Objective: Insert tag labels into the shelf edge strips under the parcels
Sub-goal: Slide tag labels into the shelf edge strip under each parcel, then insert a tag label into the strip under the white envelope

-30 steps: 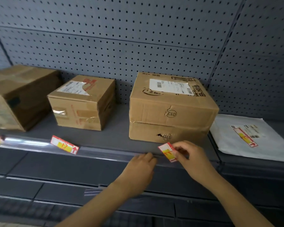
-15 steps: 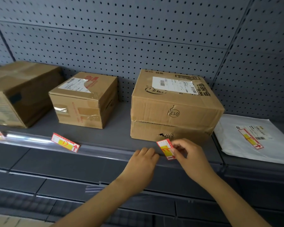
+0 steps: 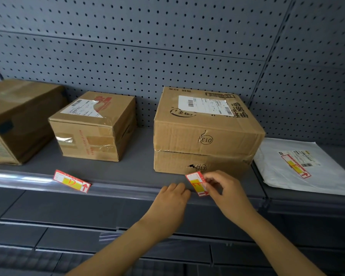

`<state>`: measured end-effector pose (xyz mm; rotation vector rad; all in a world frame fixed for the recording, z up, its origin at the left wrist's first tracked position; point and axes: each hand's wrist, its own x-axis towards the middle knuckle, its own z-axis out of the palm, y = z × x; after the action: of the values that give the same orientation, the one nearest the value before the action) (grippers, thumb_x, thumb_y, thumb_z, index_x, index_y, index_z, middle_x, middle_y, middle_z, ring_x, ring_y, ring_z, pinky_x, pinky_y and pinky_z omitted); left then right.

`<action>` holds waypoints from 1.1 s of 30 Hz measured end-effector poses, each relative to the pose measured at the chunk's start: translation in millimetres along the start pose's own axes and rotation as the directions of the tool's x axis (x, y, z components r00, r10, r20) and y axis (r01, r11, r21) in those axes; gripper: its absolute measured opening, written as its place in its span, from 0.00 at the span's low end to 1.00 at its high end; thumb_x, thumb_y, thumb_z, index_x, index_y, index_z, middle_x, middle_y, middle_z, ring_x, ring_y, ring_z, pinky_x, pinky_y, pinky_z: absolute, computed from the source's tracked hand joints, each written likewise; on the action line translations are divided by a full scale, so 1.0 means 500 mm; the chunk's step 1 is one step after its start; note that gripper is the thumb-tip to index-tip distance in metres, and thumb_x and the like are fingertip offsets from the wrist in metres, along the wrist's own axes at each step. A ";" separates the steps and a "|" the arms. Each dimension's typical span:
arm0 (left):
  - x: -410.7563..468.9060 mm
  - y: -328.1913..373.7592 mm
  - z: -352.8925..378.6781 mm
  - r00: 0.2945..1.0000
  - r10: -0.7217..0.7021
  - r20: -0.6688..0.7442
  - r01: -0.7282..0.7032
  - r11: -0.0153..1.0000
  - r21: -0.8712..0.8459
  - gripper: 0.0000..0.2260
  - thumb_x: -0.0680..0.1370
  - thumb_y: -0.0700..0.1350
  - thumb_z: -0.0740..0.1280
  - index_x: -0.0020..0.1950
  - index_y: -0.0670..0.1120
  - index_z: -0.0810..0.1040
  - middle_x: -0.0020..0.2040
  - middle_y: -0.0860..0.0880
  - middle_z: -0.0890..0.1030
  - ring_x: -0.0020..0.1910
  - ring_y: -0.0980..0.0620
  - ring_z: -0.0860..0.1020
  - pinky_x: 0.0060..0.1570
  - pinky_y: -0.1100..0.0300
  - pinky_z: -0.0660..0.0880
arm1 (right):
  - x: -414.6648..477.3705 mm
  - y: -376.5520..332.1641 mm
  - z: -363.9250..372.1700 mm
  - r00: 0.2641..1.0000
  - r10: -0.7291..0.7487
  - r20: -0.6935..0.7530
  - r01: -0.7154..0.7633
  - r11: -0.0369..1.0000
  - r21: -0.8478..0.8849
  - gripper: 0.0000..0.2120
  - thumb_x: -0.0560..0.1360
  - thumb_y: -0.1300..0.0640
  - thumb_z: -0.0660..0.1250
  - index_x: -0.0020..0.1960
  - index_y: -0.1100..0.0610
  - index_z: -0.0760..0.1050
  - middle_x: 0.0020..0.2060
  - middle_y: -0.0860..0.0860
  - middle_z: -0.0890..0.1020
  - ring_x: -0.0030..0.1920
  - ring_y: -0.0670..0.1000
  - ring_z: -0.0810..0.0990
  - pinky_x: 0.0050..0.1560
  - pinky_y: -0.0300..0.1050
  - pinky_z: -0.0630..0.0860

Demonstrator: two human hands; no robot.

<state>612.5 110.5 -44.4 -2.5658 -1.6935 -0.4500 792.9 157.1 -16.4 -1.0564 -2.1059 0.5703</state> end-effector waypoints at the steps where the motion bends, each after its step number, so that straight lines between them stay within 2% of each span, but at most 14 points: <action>1: 0.001 -0.002 0.000 1.000 0.001 -0.004 -0.001 1.000 -0.015 0.14 0.66 0.34 0.70 0.50 0.44 0.79 0.47 0.44 0.79 0.42 0.44 0.77 0.41 0.53 0.75 | -0.001 0.004 0.004 1.000 0.000 0.022 0.001 1.000 -0.017 0.10 0.73 0.63 0.68 0.52 0.52 0.78 0.44 0.47 0.80 0.46 0.45 0.78 0.45 0.37 0.76; 4: -0.001 -0.003 -0.006 1.000 0.023 -0.007 -0.023 1.000 -0.017 0.18 0.61 0.36 0.74 0.49 0.44 0.81 0.43 0.46 0.80 0.37 0.47 0.78 0.36 0.56 0.76 | -0.005 0.022 0.014 0.997 0.000 0.073 0.014 0.982 -0.189 0.11 0.73 0.59 0.68 0.55 0.49 0.76 0.46 0.45 0.79 0.48 0.44 0.75 0.47 0.43 0.76; 8: -0.015 -0.001 -0.019 0.998 0.048 -0.042 -0.047 0.999 0.027 0.20 0.60 0.39 0.76 0.51 0.45 0.81 0.40 0.49 0.81 0.34 0.49 0.78 0.33 0.58 0.76 | -0.009 0.017 0.024 0.991 -0.084 0.104 0.114 0.936 -0.333 0.09 0.76 0.55 0.65 0.56 0.49 0.76 0.47 0.44 0.79 0.49 0.45 0.74 0.45 0.41 0.74; 13: -0.015 -0.008 -0.050 0.994 0.062 -0.090 -0.061 0.998 0.015 0.10 0.61 0.39 0.77 0.38 0.47 0.80 0.33 0.50 0.79 0.28 0.50 0.76 0.26 0.59 0.73 | -0.009 -0.005 0.027 0.982 -0.116 0.147 0.164 0.911 -0.379 0.14 0.76 0.55 0.63 0.62 0.50 0.73 0.52 0.46 0.79 0.52 0.47 0.74 0.48 0.43 0.73; 16: -0.003 -0.005 -0.060 0.993 0.085 -0.087 -0.085 0.996 0.009 0.10 0.60 0.40 0.78 0.36 0.49 0.80 0.32 0.51 0.79 0.26 0.52 0.76 0.25 0.61 0.72 | -0.020 -0.010 0.001 0.995 -0.063 0.077 0.086 0.935 -0.344 0.15 0.77 0.53 0.63 0.63 0.48 0.71 0.53 0.44 0.77 0.53 0.44 0.73 0.51 0.40 0.73; 19: 0.022 0.004 -0.059 0.988 0.141 -0.066 -0.140 0.990 0.015 0.12 0.57 0.43 0.79 0.34 0.52 0.79 0.31 0.54 0.78 0.25 0.54 0.76 0.24 0.64 0.71 | -0.038 0.008 -0.049 1.000 0.002 0.011 0.002 0.930 -0.368 0.11 0.77 0.52 0.62 0.59 0.47 0.73 0.51 0.43 0.77 0.52 0.41 0.73 0.51 0.40 0.74; 22: 0.058 0.023 -0.052 0.971 0.217 -0.100 -0.218 0.976 -0.004 0.10 0.60 0.46 0.78 0.33 0.53 0.78 0.30 0.55 0.77 0.26 0.55 0.76 0.24 0.66 0.69 | -0.061 0.048 -0.108 0.989 0.123 -0.085 -0.145 0.922 -0.358 0.08 0.76 0.54 0.64 0.55 0.47 0.75 0.49 0.42 0.78 0.51 0.40 0.74 0.51 0.39 0.74; 25: 0.096 0.063 -0.049 0.944 0.287 -0.161 -0.298 0.953 -0.049 0.06 0.65 0.46 0.71 0.32 0.51 0.75 0.29 0.53 0.75 0.25 0.53 0.75 0.23 0.66 0.66 | -0.088 0.089 -0.166 0.954 0.225 -0.199 -0.277 0.915 -0.294 0.08 0.74 0.59 0.67 0.52 0.48 0.77 0.46 0.44 0.78 0.49 0.41 0.76 0.51 0.41 0.76; 29: 0.155 0.120 -0.028 0.912 0.361 -0.193 -0.379 0.923 -0.064 0.07 0.68 0.44 0.64 0.30 0.49 0.73 0.27 0.52 0.74 0.23 0.52 0.73 0.22 0.66 0.64 | -0.107 0.146 -0.230 0.890 0.334 -0.309 -0.411 0.881 -0.234 0.11 0.72 0.67 0.68 0.48 0.53 0.78 0.44 0.49 0.80 0.46 0.46 0.78 0.51 0.46 0.78; 33: 0.222 0.169 0.007 0.896 0.403 -0.186 -0.426 0.899 -0.106 0.04 0.68 0.44 0.66 0.33 0.50 0.75 0.30 0.51 0.76 0.26 0.51 0.75 0.24 0.64 0.69 | -0.086 0.218 -0.289 0.800 0.473 -0.369 -0.567 0.798 -0.206 0.10 0.74 0.64 0.67 0.53 0.56 0.78 0.49 0.51 0.79 0.46 0.47 0.75 0.51 0.40 0.73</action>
<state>730.2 176.3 -8.4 -2.7950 -1.0510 -0.7459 975.0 194.4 -8.5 -1.8215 -1.6474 0.3046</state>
